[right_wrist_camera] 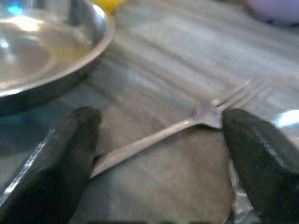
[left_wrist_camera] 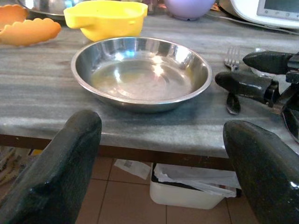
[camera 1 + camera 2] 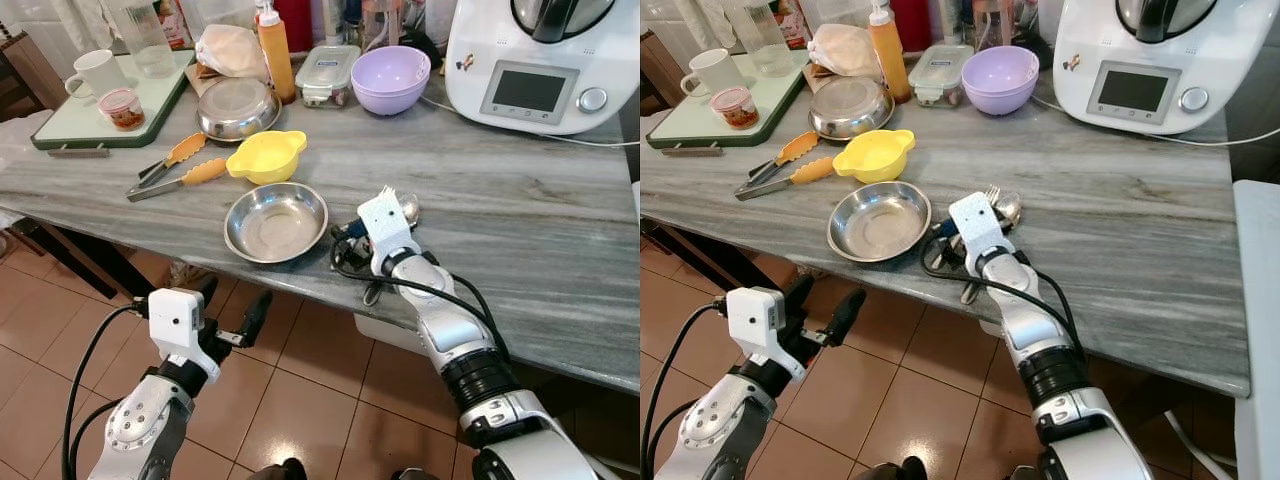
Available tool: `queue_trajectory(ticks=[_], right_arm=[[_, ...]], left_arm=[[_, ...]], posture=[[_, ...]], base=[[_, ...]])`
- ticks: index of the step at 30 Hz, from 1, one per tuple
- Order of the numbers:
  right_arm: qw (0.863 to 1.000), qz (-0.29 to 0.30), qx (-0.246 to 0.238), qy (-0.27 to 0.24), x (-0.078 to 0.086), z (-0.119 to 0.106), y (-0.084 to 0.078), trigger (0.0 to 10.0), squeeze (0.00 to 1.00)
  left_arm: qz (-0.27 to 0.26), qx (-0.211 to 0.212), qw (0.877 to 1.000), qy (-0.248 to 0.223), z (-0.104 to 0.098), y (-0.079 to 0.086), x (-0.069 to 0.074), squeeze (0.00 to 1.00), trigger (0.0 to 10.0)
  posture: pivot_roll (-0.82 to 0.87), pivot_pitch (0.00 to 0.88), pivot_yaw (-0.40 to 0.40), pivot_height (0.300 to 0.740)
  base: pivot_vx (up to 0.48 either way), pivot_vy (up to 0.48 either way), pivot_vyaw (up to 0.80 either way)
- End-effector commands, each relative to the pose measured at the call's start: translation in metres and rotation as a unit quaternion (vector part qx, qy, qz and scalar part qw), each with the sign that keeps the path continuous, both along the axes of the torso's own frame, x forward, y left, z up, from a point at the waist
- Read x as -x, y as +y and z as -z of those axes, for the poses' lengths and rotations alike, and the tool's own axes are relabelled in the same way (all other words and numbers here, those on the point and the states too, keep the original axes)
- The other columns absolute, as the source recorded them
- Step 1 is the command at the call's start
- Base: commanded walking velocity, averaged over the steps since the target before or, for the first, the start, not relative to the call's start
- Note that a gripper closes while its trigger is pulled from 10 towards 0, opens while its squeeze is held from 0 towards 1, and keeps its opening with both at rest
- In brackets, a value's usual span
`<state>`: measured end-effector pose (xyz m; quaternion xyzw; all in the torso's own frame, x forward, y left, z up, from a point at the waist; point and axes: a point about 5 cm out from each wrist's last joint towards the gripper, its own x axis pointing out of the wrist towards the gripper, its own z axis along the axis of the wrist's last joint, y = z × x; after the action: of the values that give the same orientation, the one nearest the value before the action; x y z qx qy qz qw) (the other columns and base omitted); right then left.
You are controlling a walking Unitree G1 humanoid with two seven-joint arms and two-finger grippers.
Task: Setting the table
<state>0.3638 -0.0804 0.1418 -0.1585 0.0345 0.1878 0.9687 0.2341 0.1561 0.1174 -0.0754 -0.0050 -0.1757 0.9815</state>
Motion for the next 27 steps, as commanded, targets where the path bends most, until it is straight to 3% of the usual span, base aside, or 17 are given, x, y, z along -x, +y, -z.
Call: queue_trajectory(ticks=[1,17,27], right_arm=[[1.0,-0.004,0.001,0.015,0.002,0.006,0.004,10.0,0.53],[0.999,-0.028,0.006,0.014,0.009,0.008,0.008,10.0,0.54],[0.999,-0.038,0.011,0.022,0.019,0.017,-0.003,10.0,0.54]], left_arm=[[0.004,-0.006,1.0,0.004,0.0,0.003,0.002,0.0,10.0],[0.012,-0.006,1.0,0.008,0.001,0.001,0.001,0.0,10.0],[0.016,-0.007,1.0,0.008,0.0,0.0,-0.001,0.0,10.0]], posture=[[-0.09,0.187,0.149,0.74],[-0.09,0.183,0.155,0.74],[-0.1,0.182,0.164,0.74]], base=[[0.0,0.0,0.0],[0.0,0.0,0.0],[0.0,0.0,0.0]])
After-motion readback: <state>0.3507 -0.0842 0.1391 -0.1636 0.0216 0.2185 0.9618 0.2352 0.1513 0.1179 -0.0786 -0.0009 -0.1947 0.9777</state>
